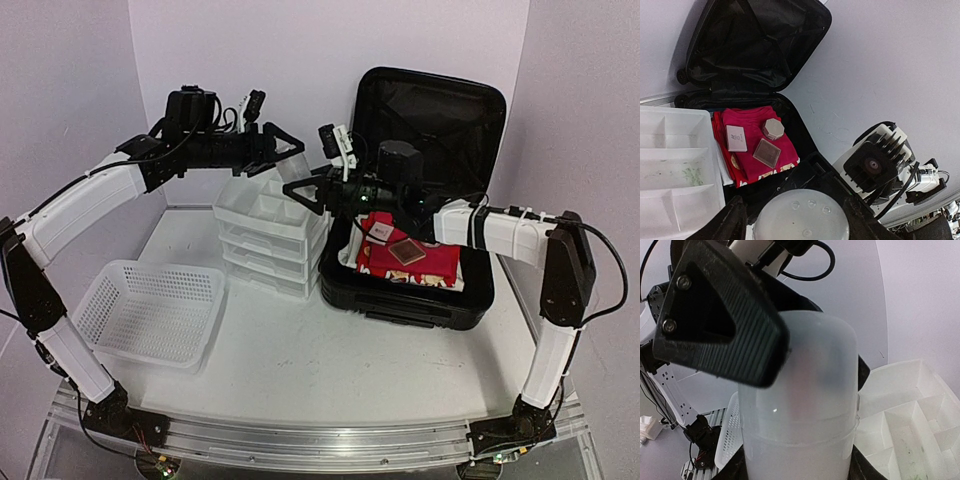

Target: Open, take out, and arrange the luggage

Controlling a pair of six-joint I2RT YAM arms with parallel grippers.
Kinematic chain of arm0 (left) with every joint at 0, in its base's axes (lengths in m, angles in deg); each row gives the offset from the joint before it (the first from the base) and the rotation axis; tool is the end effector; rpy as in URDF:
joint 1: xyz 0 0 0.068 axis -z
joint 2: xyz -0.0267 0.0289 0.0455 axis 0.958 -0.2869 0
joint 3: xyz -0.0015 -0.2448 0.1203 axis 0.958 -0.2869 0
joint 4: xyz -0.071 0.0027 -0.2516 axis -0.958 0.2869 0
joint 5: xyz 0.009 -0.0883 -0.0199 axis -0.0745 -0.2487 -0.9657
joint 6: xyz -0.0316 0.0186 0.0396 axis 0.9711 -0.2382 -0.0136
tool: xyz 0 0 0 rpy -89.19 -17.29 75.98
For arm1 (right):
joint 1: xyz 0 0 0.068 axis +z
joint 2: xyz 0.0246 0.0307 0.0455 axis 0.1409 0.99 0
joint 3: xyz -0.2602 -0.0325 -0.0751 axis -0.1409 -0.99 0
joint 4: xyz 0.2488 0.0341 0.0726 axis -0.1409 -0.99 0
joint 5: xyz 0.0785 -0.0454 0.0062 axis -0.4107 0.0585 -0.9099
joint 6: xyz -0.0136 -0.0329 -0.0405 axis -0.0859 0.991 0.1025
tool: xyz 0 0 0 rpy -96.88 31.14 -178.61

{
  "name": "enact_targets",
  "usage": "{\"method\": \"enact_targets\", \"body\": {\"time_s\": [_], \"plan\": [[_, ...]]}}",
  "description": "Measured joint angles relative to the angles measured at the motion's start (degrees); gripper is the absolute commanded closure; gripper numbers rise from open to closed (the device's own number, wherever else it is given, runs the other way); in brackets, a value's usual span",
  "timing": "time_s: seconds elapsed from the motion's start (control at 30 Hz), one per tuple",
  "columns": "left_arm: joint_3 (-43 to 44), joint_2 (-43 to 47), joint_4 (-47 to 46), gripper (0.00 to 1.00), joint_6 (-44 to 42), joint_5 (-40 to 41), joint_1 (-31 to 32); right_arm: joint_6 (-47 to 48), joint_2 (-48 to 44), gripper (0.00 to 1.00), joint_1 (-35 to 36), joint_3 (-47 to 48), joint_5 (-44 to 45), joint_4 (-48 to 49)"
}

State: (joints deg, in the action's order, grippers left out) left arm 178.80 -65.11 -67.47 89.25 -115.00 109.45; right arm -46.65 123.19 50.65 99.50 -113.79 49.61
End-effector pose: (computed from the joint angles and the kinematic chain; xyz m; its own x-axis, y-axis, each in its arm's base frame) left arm 0.2892 -0.2318 0.4367 -0.6304 -0.1123 -0.7681 0.6555 0.4530 -0.6042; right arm 0.3152 0.3191 0.3383 -0.1842 0.0497 -0.9816 -0.9694 0.1559 0.1897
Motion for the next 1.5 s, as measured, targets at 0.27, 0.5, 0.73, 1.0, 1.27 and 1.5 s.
{"method": "enact_targets", "body": {"time_s": [0.27,0.5,0.73,1.0,1.27,1.5], "plan": [[0.0,0.0,-1.4,0.63,-0.7,1.0,0.3,0.0,0.0,0.56,0.0,-0.1,0.5,-0.1],[-0.7,0.1,-2.2,0.69,-1.6,1.4,0.4,0.1,0.0,0.30,0.1,-0.3,1.2,-0.1],[-1.8,0.9,-1.7,0.71,-4.0,4.5,0.5,1.0,0.0,0.13,0.5,-0.9,3.7,-0.1],[-1.9,3.4,1.7,0.71,-9.4,8.7,0.6,3.5,-0.7,0.05,0.5,-5.4,7.3,-2.9],[-1.9,4.6,4.7,0.70,-22.4,18.9,0.1,7.1,-6.9,0.02,0.4,-10.7,11.1,-7.7],[-0.2,1.0,3.5,0.69,-33.2,27.2,-6.1,9.1,-16.7,0.02,-1.1,-16.4,14.2,-10.3]]}}
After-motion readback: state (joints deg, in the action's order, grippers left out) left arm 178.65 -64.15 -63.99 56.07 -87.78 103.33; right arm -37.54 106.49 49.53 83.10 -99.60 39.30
